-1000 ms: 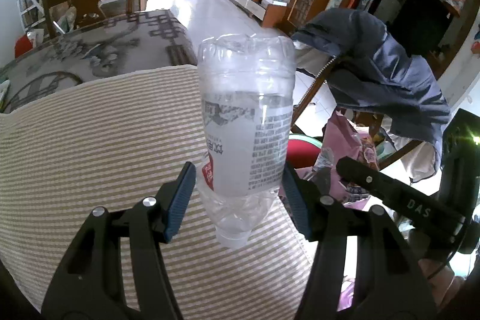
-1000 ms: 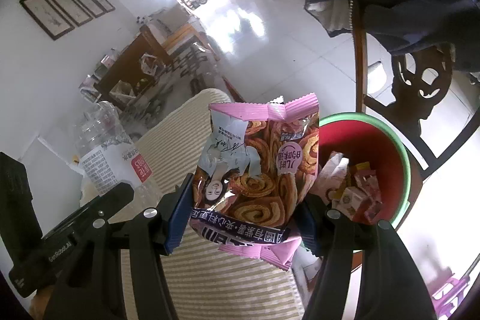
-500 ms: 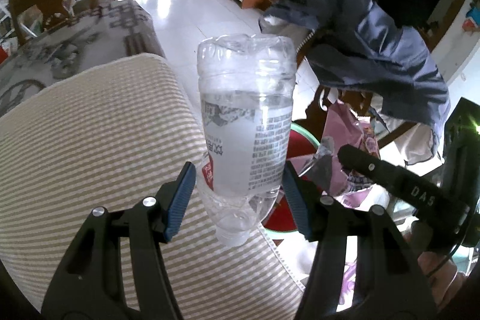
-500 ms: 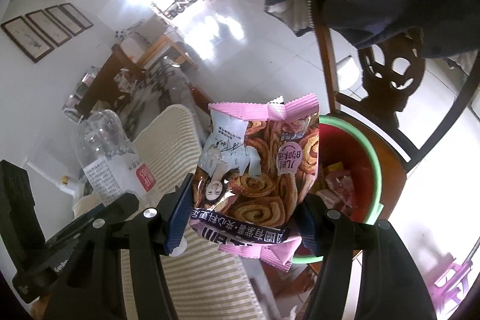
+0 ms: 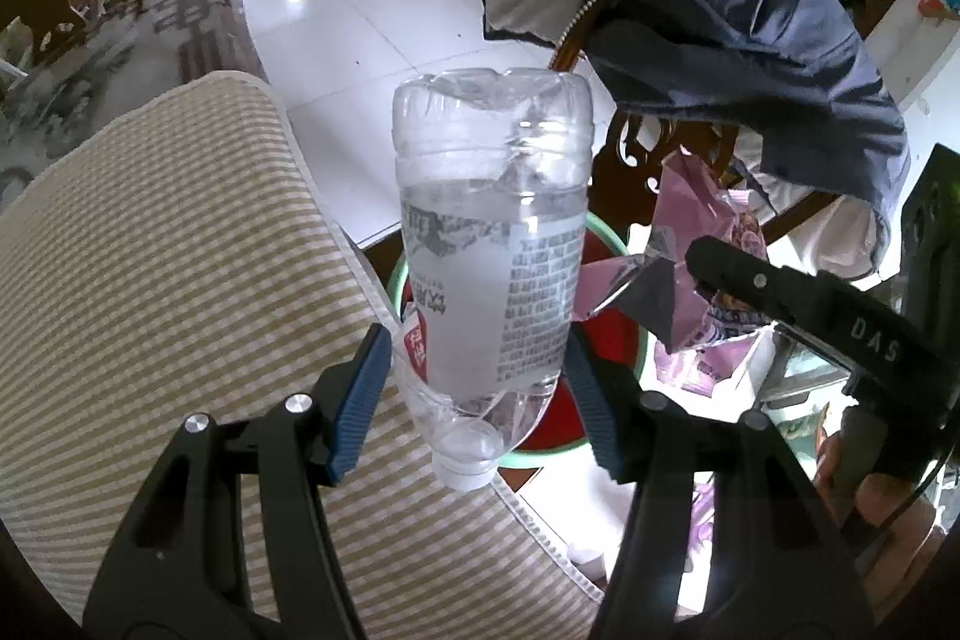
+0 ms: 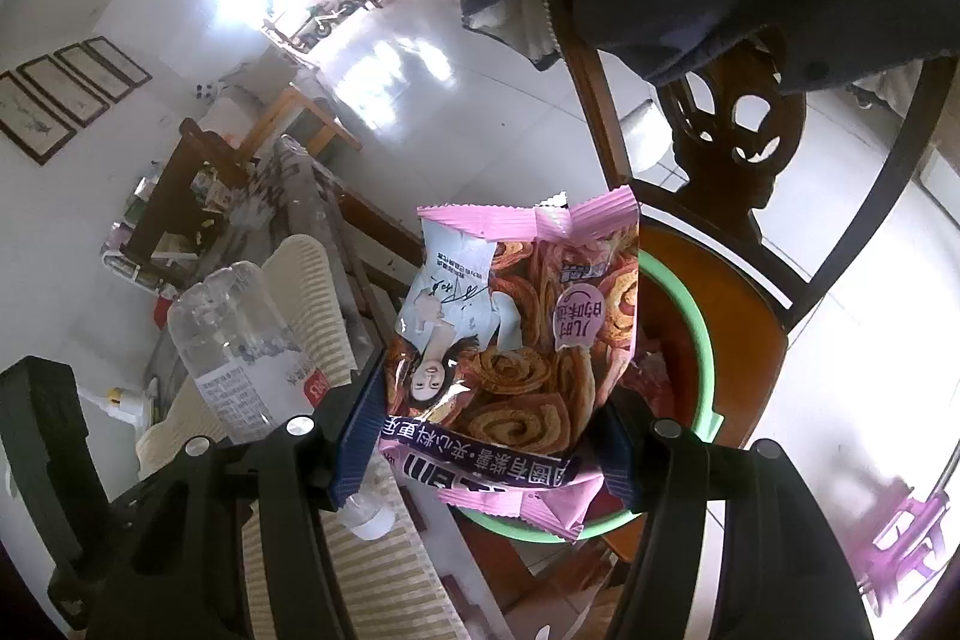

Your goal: Collect trash

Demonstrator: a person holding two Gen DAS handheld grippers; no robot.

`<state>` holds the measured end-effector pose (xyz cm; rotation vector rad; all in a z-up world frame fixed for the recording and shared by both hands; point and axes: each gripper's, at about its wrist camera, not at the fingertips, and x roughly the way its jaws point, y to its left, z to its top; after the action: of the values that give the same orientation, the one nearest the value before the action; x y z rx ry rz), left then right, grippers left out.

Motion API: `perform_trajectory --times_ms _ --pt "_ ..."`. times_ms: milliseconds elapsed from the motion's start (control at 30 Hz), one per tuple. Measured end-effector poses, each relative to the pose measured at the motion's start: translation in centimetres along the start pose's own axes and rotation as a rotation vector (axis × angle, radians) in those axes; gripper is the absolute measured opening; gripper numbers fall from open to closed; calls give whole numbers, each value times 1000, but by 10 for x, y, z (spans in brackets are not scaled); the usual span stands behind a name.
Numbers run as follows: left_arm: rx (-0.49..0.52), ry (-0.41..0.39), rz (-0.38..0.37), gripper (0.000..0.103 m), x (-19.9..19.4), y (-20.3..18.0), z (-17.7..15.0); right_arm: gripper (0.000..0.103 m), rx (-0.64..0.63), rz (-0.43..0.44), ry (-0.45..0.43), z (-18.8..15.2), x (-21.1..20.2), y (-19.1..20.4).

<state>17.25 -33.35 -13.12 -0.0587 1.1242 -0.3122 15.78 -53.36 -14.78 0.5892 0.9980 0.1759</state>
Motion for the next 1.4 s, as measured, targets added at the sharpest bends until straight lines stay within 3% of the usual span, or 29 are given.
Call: perform_trajectory --times_ms 633,733,767,833,1033,1100,1267,1400 --pt "55 70 -17 57 28 -15 0 62 36 -21 -4 0 -3 -11" --pt "63 72 -29 60 27 -16 -1 69 52 -30 -15 -3 -4 -11" --pt "64 66 -31 67 26 -16 -2 76 58 -31 -16 -3 -5 -11" --pt "69 38 -33 75 20 -16 -3 86 76 -30 -17 -5 -5 -13" --pt "68 -80 -14 83 -12 -8 -6 87 65 -40 -35 -11 -8 -5" --pt "59 -133 -3 92 -26 -1 -9 88 47 -46 -37 -14 -8 3" --pt "5 -301 55 97 -74 27 -16 88 -38 -70 -60 -31 -13 39" --pt "-34 -391 94 97 -111 55 -24 88 -147 -114 -144 -49 -29 85"
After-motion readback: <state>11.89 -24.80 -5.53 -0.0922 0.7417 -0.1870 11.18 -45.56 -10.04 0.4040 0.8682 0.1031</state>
